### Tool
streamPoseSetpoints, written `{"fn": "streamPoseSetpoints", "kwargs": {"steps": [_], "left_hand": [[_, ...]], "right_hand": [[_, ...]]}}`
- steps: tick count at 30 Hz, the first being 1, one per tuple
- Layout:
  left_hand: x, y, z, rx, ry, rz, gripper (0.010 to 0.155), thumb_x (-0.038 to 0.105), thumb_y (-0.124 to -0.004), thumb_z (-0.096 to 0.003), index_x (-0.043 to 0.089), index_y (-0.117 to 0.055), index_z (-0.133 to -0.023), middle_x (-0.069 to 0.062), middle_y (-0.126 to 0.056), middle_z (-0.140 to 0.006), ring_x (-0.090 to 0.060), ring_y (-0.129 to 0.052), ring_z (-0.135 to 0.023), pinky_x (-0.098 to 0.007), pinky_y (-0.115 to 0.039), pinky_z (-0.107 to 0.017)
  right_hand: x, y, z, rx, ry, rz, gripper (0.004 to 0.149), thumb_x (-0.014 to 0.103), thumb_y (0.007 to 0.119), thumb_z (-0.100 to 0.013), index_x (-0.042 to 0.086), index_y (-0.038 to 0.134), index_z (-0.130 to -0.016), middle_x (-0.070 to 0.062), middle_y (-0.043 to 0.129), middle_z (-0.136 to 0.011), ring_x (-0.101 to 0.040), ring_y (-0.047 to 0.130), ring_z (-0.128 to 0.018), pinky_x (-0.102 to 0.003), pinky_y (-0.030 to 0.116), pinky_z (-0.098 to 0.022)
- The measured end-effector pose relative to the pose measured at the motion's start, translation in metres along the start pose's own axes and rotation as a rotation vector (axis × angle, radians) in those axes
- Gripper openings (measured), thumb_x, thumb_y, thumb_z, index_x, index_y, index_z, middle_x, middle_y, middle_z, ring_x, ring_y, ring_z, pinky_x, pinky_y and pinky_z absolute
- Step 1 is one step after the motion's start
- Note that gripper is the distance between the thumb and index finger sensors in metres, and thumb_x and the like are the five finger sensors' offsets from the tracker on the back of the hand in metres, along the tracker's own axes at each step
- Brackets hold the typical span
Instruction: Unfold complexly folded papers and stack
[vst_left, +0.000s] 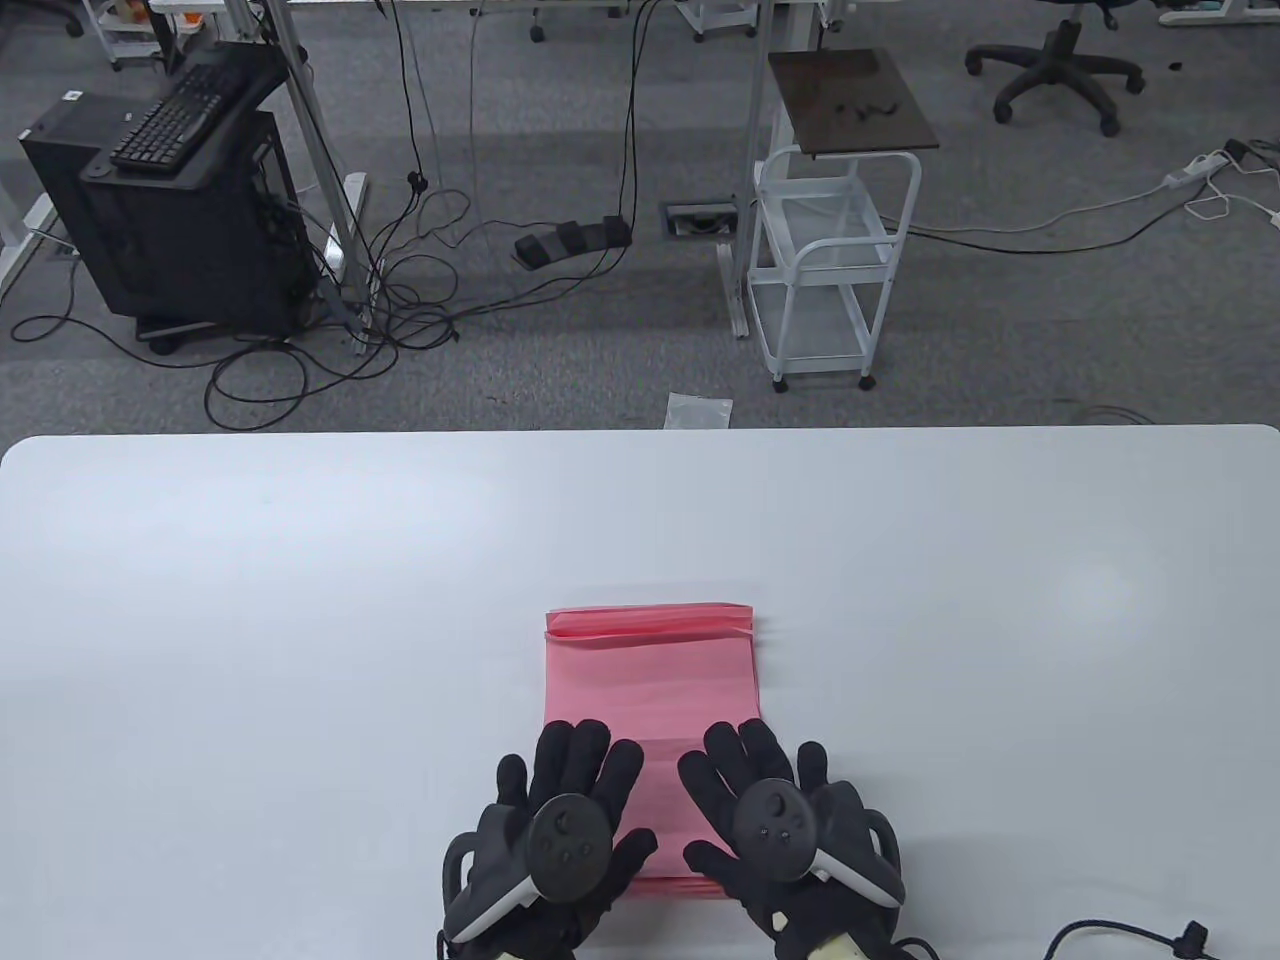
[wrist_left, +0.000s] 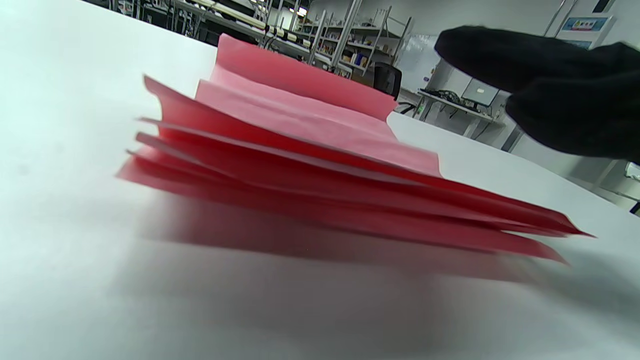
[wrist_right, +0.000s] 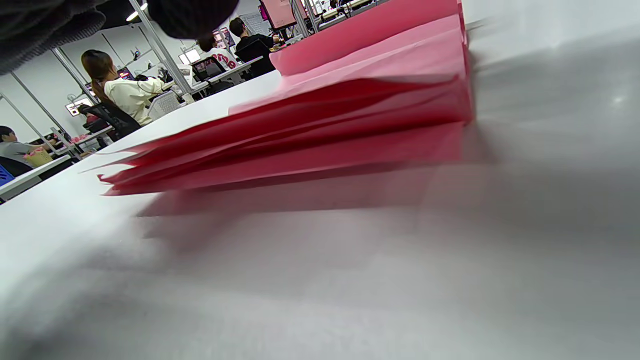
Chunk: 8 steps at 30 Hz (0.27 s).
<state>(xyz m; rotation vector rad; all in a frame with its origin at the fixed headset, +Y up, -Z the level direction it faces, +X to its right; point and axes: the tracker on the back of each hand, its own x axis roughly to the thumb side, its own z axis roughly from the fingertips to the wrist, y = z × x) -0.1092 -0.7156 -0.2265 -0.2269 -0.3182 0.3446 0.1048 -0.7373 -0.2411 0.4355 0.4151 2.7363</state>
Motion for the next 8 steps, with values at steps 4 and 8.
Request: {"fn": "streamPoseSetpoints", "kwargs": {"steps": [4,8], "left_hand": [[-0.0023,-0.0013,-0.0021,-0.012,-0.004,0.025,0.071,0.056,-0.053,-0.0569,0.037,-0.008,-0.109,0.01,0.012,-0.112,-0.023,0.015,-0.105,-0.059,0.005,-0.069],[-0.0029,-0.0021,-0.0036,-0.016,-0.012,0.026,0.071,0.056,-0.053,-0.0569,0.037,-0.008,-0.109,0.01,0.012,-0.112,-0.023,0.015,-0.105,-0.059,0.005,-0.069]], "right_hand": [[-0.0035,0.0008,-0.0025,0.007,0.007,-0.025,0.068,0.051,0.062,-0.051,0.042,0.024,-0.107,0.017,0.004,-0.115,-0.008,-0.012,-0.1,-0.047,-0.012,-0.067],[-0.005,0.0014,-0.0047,0.02,0.008,-0.051,0.068,0.051,0.062,-0.052,0.042,0.024,-0.107,0.017,0.004,-0.115,-0.008,-0.013,-0.1,-0.047,-0.012,-0.067]]}}
